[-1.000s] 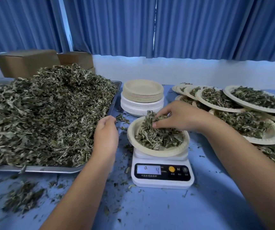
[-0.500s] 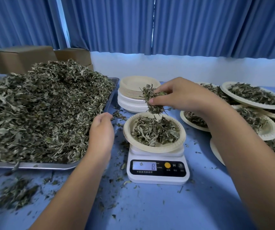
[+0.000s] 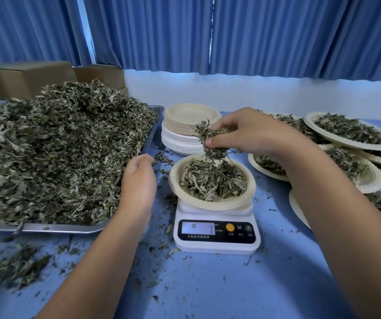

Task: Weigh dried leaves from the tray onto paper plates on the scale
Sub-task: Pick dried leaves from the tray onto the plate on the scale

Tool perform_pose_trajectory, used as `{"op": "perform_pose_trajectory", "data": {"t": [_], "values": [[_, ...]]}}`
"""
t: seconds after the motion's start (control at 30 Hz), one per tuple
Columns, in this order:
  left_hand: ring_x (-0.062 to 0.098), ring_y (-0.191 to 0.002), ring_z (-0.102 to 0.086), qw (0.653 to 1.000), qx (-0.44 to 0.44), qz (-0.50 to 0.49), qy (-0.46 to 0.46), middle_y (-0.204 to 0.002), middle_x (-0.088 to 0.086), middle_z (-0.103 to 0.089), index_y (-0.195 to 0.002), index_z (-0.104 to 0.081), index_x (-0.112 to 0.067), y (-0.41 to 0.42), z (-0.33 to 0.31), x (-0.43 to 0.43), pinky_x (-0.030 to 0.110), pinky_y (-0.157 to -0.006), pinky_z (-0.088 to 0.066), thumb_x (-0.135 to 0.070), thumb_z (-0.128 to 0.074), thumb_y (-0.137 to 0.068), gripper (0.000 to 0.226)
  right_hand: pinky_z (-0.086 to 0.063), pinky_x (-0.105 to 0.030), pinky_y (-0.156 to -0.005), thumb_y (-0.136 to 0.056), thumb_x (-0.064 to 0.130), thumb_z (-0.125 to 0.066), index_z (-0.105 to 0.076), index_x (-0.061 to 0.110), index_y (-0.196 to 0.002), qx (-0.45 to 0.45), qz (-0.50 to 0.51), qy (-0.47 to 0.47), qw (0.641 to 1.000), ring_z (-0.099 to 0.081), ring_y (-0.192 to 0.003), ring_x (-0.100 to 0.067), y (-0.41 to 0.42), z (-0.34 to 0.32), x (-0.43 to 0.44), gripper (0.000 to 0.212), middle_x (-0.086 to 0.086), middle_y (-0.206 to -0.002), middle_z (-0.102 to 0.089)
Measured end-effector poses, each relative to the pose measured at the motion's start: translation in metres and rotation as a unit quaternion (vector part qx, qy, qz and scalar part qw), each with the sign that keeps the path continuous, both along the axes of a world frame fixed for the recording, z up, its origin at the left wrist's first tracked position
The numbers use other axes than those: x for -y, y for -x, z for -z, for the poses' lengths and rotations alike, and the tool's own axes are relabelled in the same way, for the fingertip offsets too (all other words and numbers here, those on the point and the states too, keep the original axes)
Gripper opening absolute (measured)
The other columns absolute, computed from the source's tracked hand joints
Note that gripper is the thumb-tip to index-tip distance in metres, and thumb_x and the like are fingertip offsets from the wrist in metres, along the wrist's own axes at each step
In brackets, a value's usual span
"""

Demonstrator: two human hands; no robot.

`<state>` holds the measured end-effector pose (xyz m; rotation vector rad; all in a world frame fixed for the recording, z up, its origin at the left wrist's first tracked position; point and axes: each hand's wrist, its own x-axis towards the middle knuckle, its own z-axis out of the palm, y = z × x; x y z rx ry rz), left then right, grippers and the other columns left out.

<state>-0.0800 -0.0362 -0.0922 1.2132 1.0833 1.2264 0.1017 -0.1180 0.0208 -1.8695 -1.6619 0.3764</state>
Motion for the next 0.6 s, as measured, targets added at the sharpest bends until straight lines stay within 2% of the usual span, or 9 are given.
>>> {"op": "perform_pose_trajectory", "data": {"t": [0.1,0.2,0.23,0.3,0.37,0.4,0.47,0.53,0.6], "values": [[0.003,-0.101,-0.053,1.000,0.002,0.001,0.007,-0.108,-0.014,-0.057,-0.113,-0.049,-0.030,0.000,-0.001,0.001,0.025,-0.085,-0.036,-0.028,-0.041,-0.098,0.018,-0.039,-0.013,-0.064,-0.078,0.038,-0.077,-0.069,0.027,-0.095,-0.030,-0.003,-0.015,0.999,-0.052,-0.069,0.004,0.001,0.001,-0.002,0.021,0.018,-0.075,-0.053],[0.008,-0.112,-0.049,1.000,0.003,0.000,0.014,-0.122,-0.011,-0.054,-0.121,-0.051,-0.028,-0.001,-0.002,0.003,0.027,-0.089,-0.034,-0.028,-0.040,-0.099,0.024,-0.037,-0.007,-0.047,-0.077,0.036,-0.078,-0.066,0.029,-0.088,-0.074,0.000,-0.038,0.997,-0.051,-0.050,0.007,0.008,0.003,-0.007,0.017,0.018,-0.060,-0.053],[0.008,-0.111,-0.050,1.000,0.005,-0.003,0.015,-0.122,-0.010,-0.054,-0.120,-0.051,-0.028,-0.001,-0.003,0.003,0.027,-0.088,-0.034,-0.028,-0.039,-0.099,0.024,-0.036,-0.007,-0.044,-0.077,0.036,-0.078,-0.066,0.029,-0.089,-0.089,0.001,-0.047,0.995,-0.049,-0.046,0.009,0.013,0.005,-0.012,0.018,0.019,-0.057,-0.052],[0.006,-0.103,-0.051,1.000,0.002,-0.011,0.020,-0.117,-0.010,-0.055,-0.121,-0.052,-0.027,-0.002,-0.005,0.005,0.026,-0.085,-0.034,-0.026,-0.039,-0.099,0.026,-0.036,-0.006,-0.043,-0.078,0.034,-0.078,-0.066,0.027,-0.090,-0.119,-0.005,-0.066,0.991,-0.050,-0.050,0.008,0.032,0.007,-0.027,0.019,0.020,-0.066,-0.052],[0.004,-0.094,-0.052,1.000,-0.001,-0.020,0.022,-0.109,-0.011,-0.056,-0.121,-0.053,-0.025,-0.002,-0.008,0.007,0.025,-0.077,-0.037,-0.024,-0.040,-0.099,0.026,-0.039,-0.010,-0.047,-0.079,0.030,-0.077,-0.068,0.014,-0.090,-0.135,-0.027,-0.069,0.988,-0.052,-0.060,-0.004,0.059,0.008,-0.049,0.020,0.009,-0.073,-0.056],[0.005,-0.092,-0.052,0.999,-0.003,-0.023,0.022,-0.107,-0.011,-0.057,-0.119,-0.054,-0.025,-0.002,-0.010,0.009,0.025,-0.074,-0.038,-0.023,-0.040,-0.099,0.025,-0.041,-0.016,-0.051,-0.080,0.029,-0.076,-0.070,0.005,-0.093,-0.133,-0.040,-0.061,0.988,-0.052,-0.063,-0.010,0.074,0.009,-0.063,0.028,0.003,-0.075,-0.056],[0.012,-0.089,-0.053,0.999,-0.003,-0.028,0.017,-0.108,-0.003,-0.060,-0.118,-0.056,-0.020,-0.002,-0.014,0.010,0.028,-0.074,-0.038,-0.021,-0.038,-0.099,0.026,-0.041,-0.023,-0.057,-0.080,0.029,-0.075,-0.069,-0.002,-0.099,-0.114,-0.065,-0.031,0.991,-0.051,-0.062,-0.013,0.107,0.011,-0.087,0.037,-0.004,-0.074,-0.055],[0.016,-0.083,-0.051,1.000,0.008,-0.027,0.009,-0.106,0.008,-0.061,-0.119,-0.056,-0.013,0.000,-0.016,0.012,0.029,-0.075,-0.036,-0.017,-0.036,-0.099,0.029,-0.037,-0.023,-0.056,-0.081,0.029,-0.074,-0.069,-0.002,-0.086,-0.089,-0.090,0.000,0.992,-0.049,-0.059,-0.015,0.136,0.017,-0.108,0.032,-0.007,-0.069,-0.053],[0.016,-0.088,-0.048,1.000,0.009,-0.023,0.001,-0.117,0.019,-0.059,-0.124,-0.053,-0.004,0.003,-0.015,0.014,0.027,-0.077,-0.036,-0.014,-0.034,-0.101,0.032,-0.039,-0.026,-0.058,-0.084,0.027,-0.072,-0.069,0.001,-0.081,-0.074,-0.110,0.035,0.990,-0.050,-0.060,-0.018,0.157,0.025,-0.123,0.026,-0.010,-0.067,-0.053]]}}
